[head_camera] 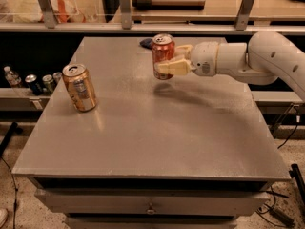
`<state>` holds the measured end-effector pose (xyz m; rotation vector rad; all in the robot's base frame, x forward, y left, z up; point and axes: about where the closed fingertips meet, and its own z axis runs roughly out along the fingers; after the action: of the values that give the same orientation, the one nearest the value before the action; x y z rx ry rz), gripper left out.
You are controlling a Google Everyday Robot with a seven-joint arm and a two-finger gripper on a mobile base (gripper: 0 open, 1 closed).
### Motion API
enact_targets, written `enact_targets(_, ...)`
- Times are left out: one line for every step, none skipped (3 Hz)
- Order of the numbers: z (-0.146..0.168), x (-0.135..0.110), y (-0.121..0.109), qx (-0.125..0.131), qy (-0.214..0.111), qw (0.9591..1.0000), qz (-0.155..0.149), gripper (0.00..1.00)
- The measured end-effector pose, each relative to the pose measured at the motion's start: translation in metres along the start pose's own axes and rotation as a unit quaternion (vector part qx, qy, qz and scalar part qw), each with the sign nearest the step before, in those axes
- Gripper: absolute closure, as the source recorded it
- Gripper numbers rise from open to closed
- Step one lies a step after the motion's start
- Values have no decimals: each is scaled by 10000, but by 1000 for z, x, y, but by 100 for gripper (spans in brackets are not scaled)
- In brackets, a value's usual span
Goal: Move coke can near rxbar blueberry
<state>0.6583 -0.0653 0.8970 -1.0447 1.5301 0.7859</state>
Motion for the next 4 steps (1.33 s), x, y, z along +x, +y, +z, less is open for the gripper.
enact_targets(2,-1,3,-1,-10,10000,-5,100)
enact_targets(3,-4,3,62,14,10000,-42,100)
enact_targets(9,-8,-17,264,92,9995,-125,100)
enact_targets(17,-10,-42,425,121,9989,-157,100)
